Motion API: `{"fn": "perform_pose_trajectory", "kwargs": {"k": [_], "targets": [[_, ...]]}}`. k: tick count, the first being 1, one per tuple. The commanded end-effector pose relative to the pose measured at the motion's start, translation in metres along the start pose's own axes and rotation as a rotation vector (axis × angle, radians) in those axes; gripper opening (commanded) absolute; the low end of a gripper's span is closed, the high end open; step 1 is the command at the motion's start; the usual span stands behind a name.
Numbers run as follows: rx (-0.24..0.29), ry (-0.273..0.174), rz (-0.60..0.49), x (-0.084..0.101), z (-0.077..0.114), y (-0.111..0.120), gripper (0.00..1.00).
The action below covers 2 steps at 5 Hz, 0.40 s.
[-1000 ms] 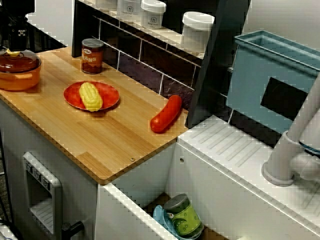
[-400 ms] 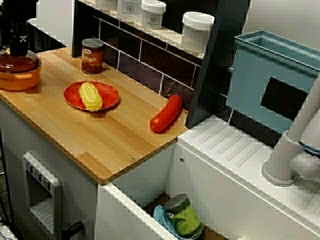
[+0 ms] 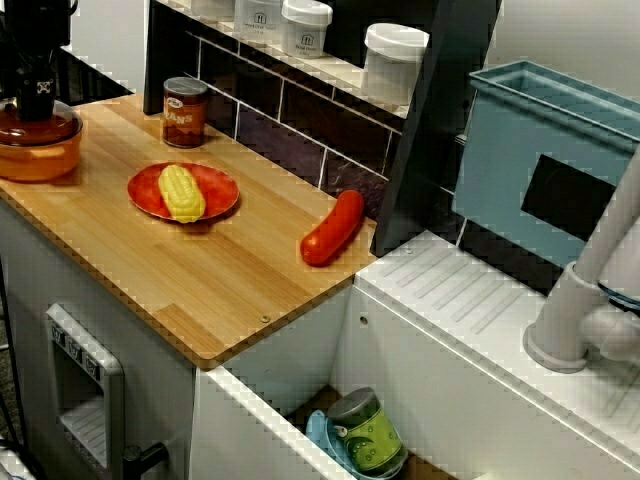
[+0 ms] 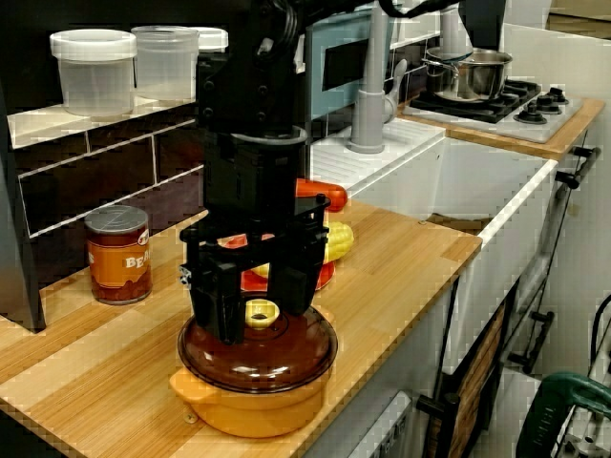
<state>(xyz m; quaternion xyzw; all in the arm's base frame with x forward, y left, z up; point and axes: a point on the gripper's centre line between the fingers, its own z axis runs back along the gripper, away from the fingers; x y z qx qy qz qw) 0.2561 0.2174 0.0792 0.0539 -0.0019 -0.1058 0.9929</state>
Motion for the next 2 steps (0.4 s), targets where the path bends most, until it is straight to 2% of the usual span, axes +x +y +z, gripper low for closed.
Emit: {"fn": "perform_pose_trajectory", "kwargs": {"k": [1,2], "targets": [[0.021,-0.02,-0.006,-0.0012,0.0111,0.0067,0.0],[0.021,-0.024,-0.011,-0.0016,0.012,0.0067,0.0]]}}
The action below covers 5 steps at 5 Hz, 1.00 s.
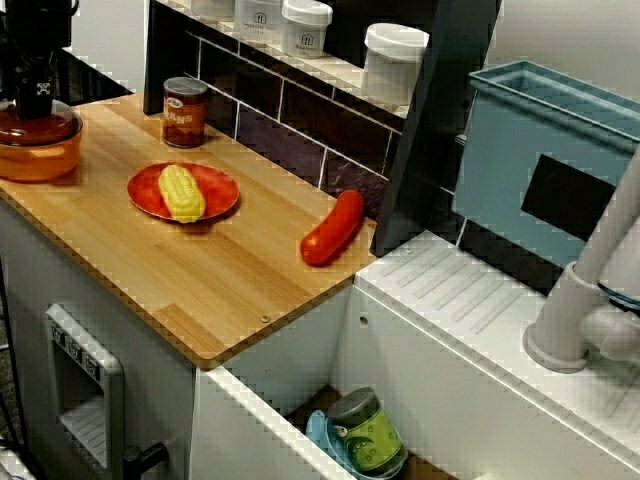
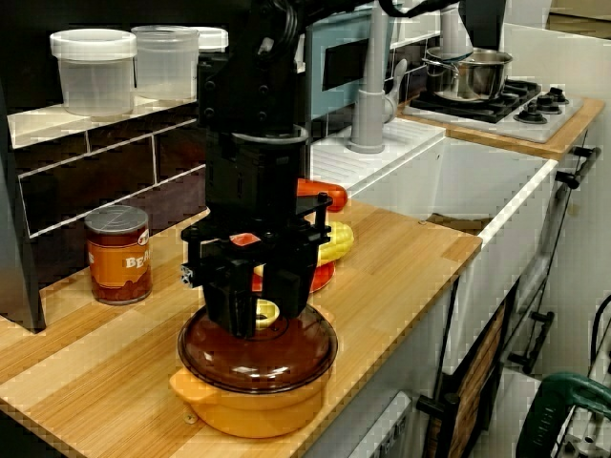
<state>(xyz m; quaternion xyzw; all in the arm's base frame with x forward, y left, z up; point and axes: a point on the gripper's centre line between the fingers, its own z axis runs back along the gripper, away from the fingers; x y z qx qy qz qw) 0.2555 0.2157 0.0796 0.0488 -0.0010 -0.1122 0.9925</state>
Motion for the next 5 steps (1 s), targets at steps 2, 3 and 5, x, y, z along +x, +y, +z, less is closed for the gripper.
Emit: {"fn": "perform_pose_trajectory", "kwargs": {"k": [2,3,5], "targets": [[0.028,-0.025,-0.004,0.0,0.016,0.01,0.0],[0.006,-0.019,0.008,0.006,0.026,0.014,0.0],[-0.02,-0.027,0.017,0.015,0.041,0.018,0.0]]}}
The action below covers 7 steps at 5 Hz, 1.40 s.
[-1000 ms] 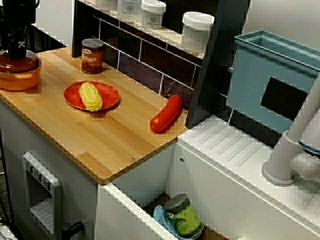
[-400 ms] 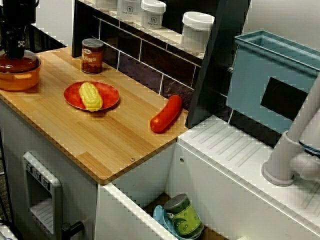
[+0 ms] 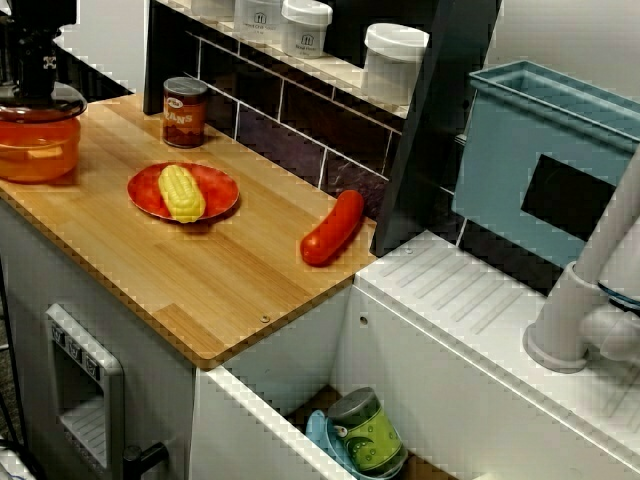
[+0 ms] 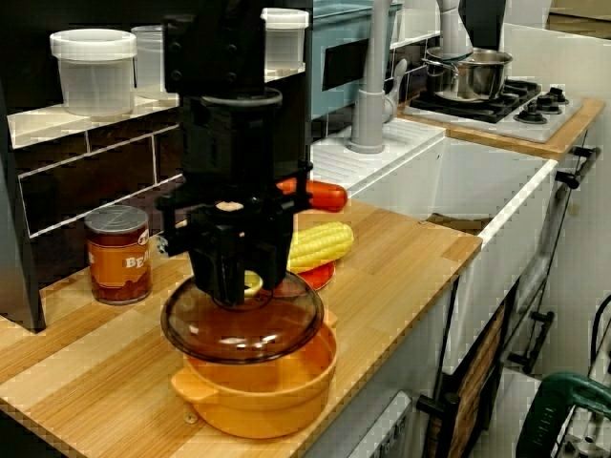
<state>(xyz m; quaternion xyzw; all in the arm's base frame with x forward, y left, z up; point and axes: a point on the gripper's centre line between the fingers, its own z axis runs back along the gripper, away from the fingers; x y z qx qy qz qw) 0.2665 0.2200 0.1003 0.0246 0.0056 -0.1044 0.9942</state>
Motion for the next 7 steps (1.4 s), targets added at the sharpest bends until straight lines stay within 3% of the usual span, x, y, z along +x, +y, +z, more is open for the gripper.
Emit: {"fn": "perform_pose_trajectory", "kwargs": {"k": [1,3,5,7], "targets": [[0.02,-0.034,-0.001,0.012,0.028,0.004,0.0],[0.029,-0.085,-0.042,0.028,0.035,-0.018,0.0],[0.047,-0.129,-0.114,0.036,0.03,-0.054,0.0],[0.069,-0.129,-0.185,0.03,0.022,-0.08,0.0]]}}
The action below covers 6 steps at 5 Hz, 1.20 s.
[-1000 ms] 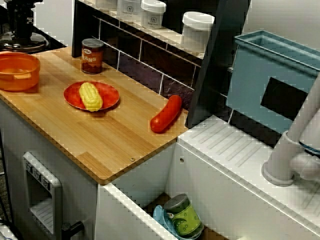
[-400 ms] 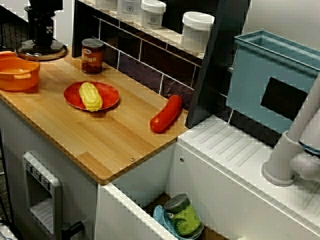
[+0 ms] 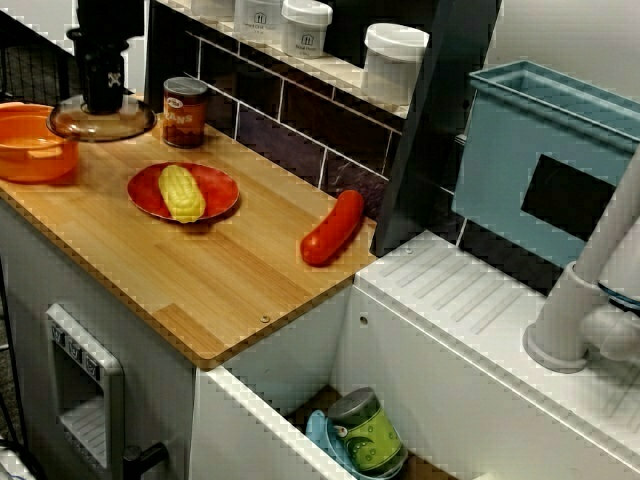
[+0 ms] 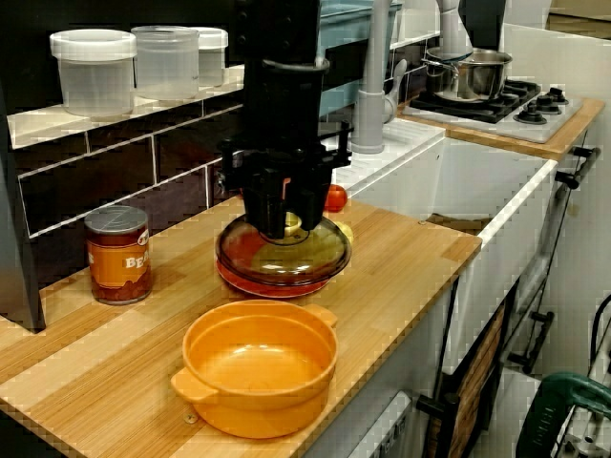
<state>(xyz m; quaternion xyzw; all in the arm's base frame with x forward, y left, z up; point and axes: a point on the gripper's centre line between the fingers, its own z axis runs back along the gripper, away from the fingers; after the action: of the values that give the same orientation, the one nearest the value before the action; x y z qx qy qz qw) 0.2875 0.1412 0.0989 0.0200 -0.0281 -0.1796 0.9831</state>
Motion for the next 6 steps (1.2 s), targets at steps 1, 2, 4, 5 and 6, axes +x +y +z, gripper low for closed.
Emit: {"fn": "perform_pose_trajectory", "kwargs": {"k": [1,2,4,5,6], "targets": [[0.085,-0.062,-0.071,-0.01,0.017,-0.021,0.0],[0.095,-0.067,-0.091,-0.015,0.014,-0.029,0.0],[0.117,-0.063,-0.116,-0.027,0.0,-0.038,0.0],[0.128,-0.056,-0.12,-0.03,-0.009,-0.041,0.0],[0.128,-0.057,-0.113,-0.028,-0.014,-0.041,0.0]]}}
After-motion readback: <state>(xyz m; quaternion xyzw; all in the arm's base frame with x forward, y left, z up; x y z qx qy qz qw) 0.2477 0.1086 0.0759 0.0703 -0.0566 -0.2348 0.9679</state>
